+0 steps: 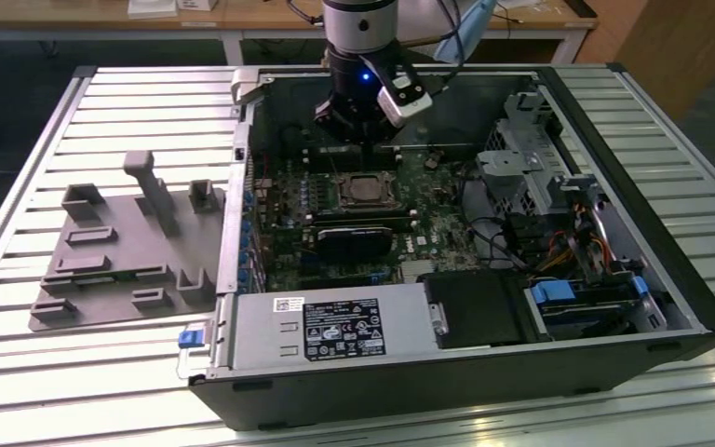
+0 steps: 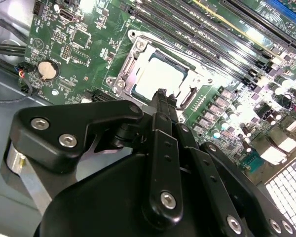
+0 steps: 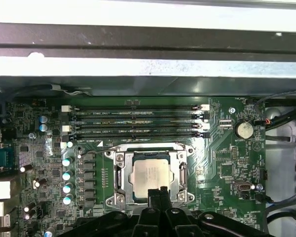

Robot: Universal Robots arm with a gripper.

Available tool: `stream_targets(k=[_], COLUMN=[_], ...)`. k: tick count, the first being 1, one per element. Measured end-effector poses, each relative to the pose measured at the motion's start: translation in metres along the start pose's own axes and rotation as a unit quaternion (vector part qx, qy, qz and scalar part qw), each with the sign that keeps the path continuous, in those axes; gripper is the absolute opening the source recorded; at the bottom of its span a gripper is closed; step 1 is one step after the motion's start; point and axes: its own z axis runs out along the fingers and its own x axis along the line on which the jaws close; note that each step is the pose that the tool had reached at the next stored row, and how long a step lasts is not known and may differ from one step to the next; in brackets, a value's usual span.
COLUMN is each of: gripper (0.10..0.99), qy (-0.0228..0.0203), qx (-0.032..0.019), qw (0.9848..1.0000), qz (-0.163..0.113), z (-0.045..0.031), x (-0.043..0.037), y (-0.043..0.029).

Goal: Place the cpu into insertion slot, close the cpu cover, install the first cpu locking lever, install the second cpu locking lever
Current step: 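Install the first cpu locking lever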

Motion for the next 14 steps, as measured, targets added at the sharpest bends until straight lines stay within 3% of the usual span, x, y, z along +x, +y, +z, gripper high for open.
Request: stream_targets(k=[5,14], gripper=[0.102,0.102], qy=[-0.0002,-0.0014], qx=[0.0001,0.0000], qw=[1.0000,1.0000], qz=[0.000,0.001], z=[-0.0005,-0.0020], x=[0.0037,0.0237], y=[-0.0002,-0.0010])
